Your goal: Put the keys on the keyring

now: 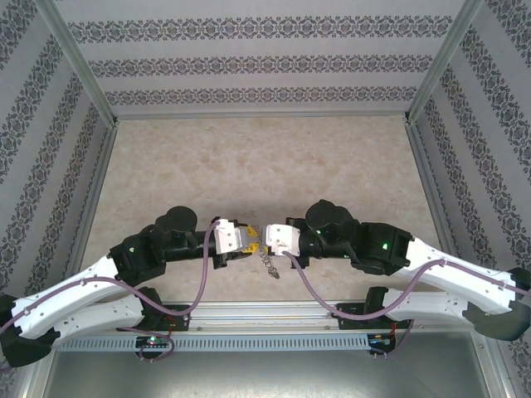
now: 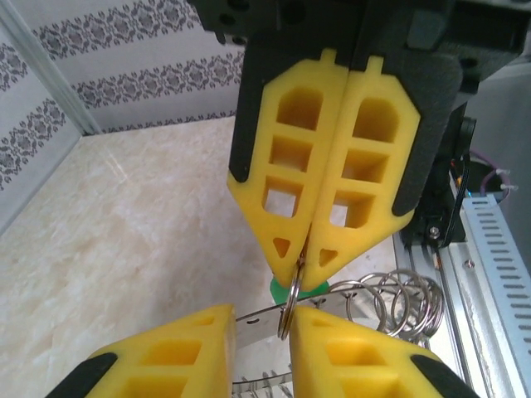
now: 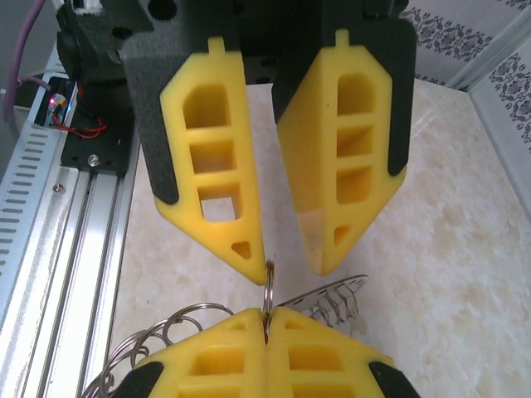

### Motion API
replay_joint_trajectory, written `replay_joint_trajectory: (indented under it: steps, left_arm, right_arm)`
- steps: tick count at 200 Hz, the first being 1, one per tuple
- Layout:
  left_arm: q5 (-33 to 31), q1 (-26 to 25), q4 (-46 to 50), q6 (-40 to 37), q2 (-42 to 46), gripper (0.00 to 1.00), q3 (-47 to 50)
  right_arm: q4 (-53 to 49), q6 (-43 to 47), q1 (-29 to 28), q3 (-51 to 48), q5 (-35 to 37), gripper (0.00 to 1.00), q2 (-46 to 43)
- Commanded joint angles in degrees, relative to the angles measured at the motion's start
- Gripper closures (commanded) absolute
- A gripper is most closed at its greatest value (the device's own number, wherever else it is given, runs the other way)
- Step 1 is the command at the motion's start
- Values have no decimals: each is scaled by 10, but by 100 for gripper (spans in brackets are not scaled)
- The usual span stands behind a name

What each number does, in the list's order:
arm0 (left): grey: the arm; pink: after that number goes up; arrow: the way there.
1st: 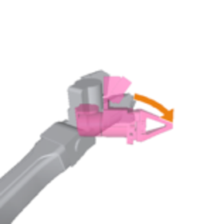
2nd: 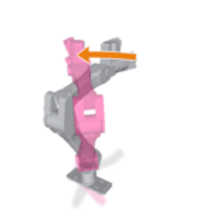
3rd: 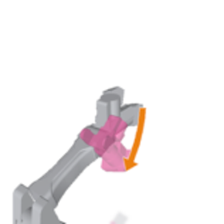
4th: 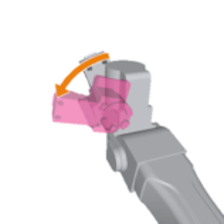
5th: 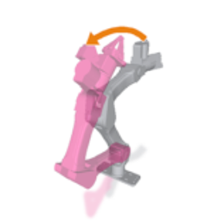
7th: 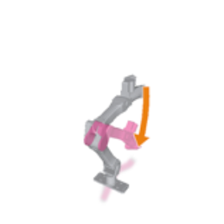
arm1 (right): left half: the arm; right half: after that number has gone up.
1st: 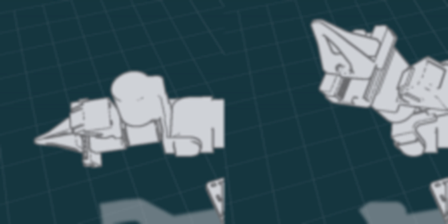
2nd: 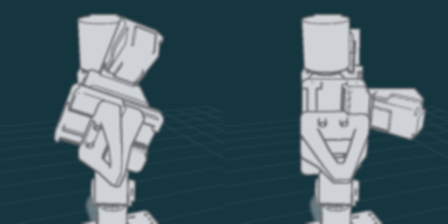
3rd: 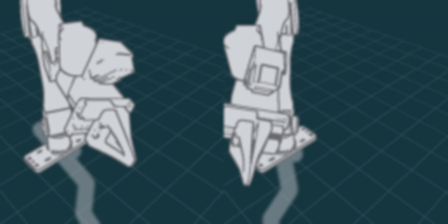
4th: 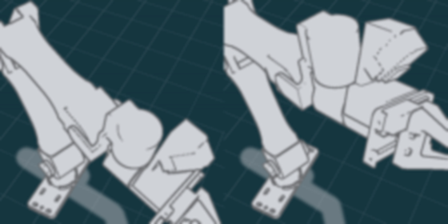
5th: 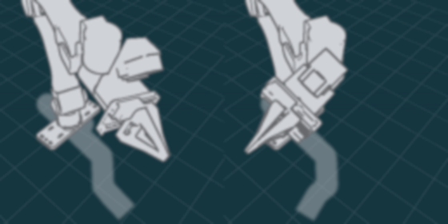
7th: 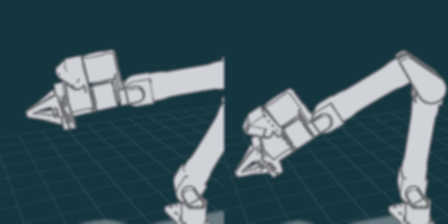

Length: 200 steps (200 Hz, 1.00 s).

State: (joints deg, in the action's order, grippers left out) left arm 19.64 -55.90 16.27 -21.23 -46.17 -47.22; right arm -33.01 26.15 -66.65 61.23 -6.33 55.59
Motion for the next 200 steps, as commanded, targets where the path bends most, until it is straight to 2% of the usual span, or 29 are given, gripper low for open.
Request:
replay_joint_trajectory:
  steps: [1, 52, 112, 119, 130, 155, 178, 200]
  left_arm:
    - [-25, -10, 31, -22, -9, 76, -17]
    - [-22, -13, 27, -25, -16, 82, -19]
    - [-17, -17, 24, -26, -15, 82, -17]
    - [-15, -17, 22, -24, -14, 84, -16]
    - [-9, -17, 20, -25, -14, 100, -15]
    - [-1, -17, 2, -16, 4, 100, -6]
    - [9, -17, -23, -6, 32, 100, 10]
    - [22, -17, -36, 0, 50, 100, 18]
  right_arm:
    - [-9, 14, -7, 26, 2, 100, 3]
    - [-21, 10, -7, 34, -6, 100, 17]
    - [-37, 6, -7, 43, -5, 100, 30]
    - [-37, 6, -8, 43, -6, 100, 31]
    - [-38, 6, -7, 43, -10, 100, 32]
    - [-32, 4, -8, 40, -22, 100, 25]
    - [-12, -6, -7, 20, -39, 77, -3]
    - [5, -23, -5, -4, -46, 70, -32]
